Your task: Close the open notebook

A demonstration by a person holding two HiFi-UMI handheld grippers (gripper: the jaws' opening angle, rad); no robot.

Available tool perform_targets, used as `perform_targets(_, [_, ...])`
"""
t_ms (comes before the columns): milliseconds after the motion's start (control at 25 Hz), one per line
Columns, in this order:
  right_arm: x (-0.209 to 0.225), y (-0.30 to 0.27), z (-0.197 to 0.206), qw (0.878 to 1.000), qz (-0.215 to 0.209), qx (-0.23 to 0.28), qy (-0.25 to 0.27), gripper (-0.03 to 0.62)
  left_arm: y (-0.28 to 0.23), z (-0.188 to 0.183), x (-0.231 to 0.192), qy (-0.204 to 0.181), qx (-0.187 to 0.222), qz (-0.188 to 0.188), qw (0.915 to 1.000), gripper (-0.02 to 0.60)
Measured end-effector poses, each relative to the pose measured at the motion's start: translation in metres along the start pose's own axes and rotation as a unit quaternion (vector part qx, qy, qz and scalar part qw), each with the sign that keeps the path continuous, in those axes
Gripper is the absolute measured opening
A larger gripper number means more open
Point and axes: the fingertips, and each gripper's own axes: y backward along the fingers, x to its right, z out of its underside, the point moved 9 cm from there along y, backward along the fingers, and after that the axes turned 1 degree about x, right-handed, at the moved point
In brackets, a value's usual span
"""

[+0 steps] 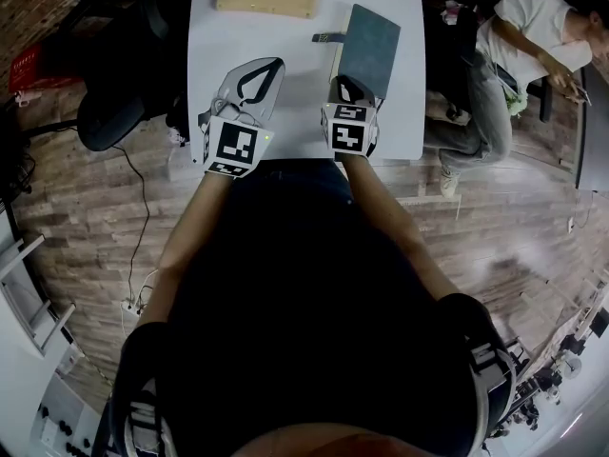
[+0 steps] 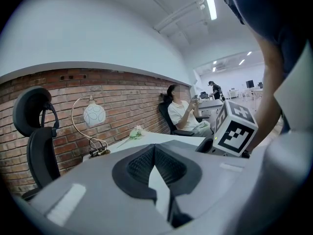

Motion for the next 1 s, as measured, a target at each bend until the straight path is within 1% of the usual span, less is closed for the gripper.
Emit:
perform_targets(600, [-0.005, -0.016, 0.004, 1.000, -0.005, -0.019, 0.013, 0.034, 0.005, 0.006, -0.009, 0.006, -0.008, -0.015, 0.9998, 0.006])
perform_targets(800, [-0.004, -0.024, 0.009, 0.999, -0.006, -0.026, 0.032, 0.035, 0.005, 0.008, -0.010, 0.007, -0.010, -0.019, 0.9997, 0.006])
perform_targets(1000, [-0.005, -0.025, 0.010, 0.999, -0.007, -0.028, 0.035, 0.035, 0.007, 0.008, -0.008, 0.006, -0.012, -0.023, 0.9996, 0.006])
